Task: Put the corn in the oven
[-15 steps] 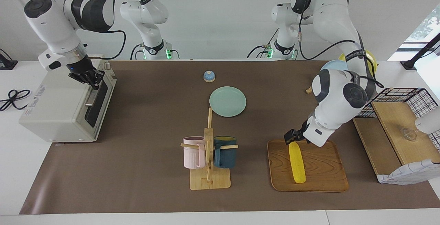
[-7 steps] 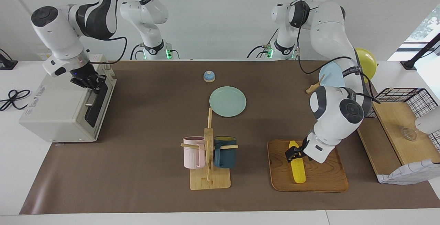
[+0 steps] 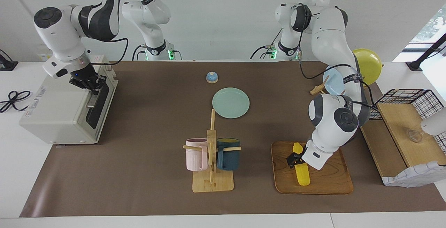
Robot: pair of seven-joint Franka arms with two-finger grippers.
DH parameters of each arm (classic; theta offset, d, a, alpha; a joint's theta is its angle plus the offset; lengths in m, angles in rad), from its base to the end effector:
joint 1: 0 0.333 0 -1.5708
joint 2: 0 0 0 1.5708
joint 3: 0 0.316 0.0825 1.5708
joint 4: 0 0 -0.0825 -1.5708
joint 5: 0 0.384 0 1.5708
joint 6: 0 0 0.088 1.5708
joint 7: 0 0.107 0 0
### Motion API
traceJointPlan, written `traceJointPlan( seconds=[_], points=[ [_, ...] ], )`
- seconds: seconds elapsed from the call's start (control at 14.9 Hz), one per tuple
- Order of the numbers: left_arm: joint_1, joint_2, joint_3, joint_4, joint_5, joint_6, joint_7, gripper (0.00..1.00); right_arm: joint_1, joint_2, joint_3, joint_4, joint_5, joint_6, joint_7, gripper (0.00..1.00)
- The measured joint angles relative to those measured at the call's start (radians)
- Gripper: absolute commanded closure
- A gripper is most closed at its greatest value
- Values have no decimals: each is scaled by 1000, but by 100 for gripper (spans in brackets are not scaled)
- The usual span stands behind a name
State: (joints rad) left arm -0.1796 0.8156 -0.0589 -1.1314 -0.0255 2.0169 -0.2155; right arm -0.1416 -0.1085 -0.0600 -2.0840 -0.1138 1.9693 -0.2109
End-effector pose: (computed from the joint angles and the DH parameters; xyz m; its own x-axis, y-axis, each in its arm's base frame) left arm 0.7504 -0.1697 0.3253 0.9985 0.0094 0.0542 0.0050 -0.9968 0.0800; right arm 0.5086 -0.1122 0.4734 0.9982 0.0528 -0.0287 0.0553 -0.9940 0.0940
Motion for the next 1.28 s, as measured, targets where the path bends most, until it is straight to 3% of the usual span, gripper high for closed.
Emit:
traceJointPlan(
  seconds=[0.13, 0.2, 0.27, 0.34, 0.67, 0.74, 0.87, 1.28],
  points=[
    [1, 1, 2, 0, 0, 11, 0, 13, 0, 0, 0, 0, -3, 0, -10, 100],
    [1, 2, 2, 0, 1, 16, 0, 22, 0, 0, 0, 0, -4, 0, -18, 100],
    [1, 4, 2, 0, 1, 21, 0, 37, 0, 0, 0, 0, -4, 0, -26, 100],
    [1, 6, 2, -1, 2, 26, 1, 42, 0, 0, 0, 0, -4, 0, -31, 100],
    [3, 11, 5, -2, 3, 36, 1, 44, 0, 0, 0, -2, -4, 1, -33, 100],
    [3, 11, 6, -3, 4, 40, 1, 58, 0, 0, 0, -2, -4, 1, -33, 100],
    [3, 11, 6, -3, 4, 42, 1, 100, 0, 0, 0, -3, -4, 1, -33, 100],
    [3, 10, 6, -1, -4, 40, 0, 100, 7, -2, 4, -15, -4, 14, -30, 100]
  ],
)
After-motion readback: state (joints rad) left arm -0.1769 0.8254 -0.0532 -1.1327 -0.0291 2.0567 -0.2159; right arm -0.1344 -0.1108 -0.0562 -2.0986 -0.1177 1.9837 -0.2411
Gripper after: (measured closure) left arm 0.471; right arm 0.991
